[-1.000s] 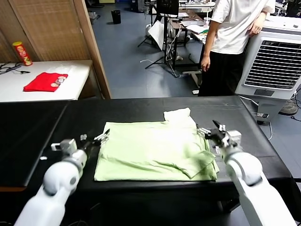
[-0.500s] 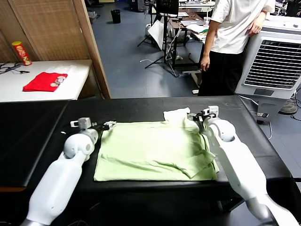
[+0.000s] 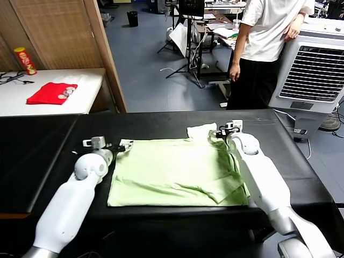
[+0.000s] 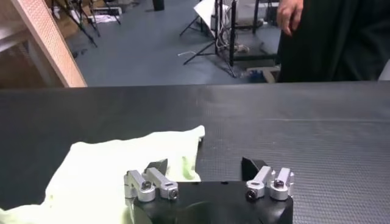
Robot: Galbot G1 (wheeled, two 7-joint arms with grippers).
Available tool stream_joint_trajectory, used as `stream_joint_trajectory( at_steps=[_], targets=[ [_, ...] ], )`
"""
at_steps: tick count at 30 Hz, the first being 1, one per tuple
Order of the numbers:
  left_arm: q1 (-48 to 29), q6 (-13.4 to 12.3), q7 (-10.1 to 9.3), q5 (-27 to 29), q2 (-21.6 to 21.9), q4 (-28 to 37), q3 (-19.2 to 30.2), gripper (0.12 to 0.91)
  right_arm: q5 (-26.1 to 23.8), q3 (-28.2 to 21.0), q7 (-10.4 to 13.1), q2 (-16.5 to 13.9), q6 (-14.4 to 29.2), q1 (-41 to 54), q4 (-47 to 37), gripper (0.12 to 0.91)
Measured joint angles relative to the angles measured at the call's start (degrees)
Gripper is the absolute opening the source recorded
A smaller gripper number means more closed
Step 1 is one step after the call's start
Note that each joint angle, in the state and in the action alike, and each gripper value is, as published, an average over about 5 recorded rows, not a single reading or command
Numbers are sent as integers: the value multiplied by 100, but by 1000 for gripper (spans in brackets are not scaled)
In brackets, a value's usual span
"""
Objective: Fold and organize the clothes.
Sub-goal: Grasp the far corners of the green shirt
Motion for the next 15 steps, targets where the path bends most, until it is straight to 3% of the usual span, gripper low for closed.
stream_joint_trajectory(
  at_steps=[7, 9, 12, 15],
  targets=[
    [-52, -88, 138, 91, -32, 166, 9, 186, -6, -4, -32, -2, 212, -51, 39, 368],
    [-47, -132, 174, 118, -34, 158, 3, 136, -9, 7, -68, -20, 367, -95, 94, 256],
    [-24, -224, 207, 190, -31, 112, -31, 129, -8, 47, -147, -85, 624, -198, 260, 144],
    [40, -321, 243, 306, 5, -1, -87, 128, 20, 93, -205, -208, 765, -395, 605, 122]
  ],
)
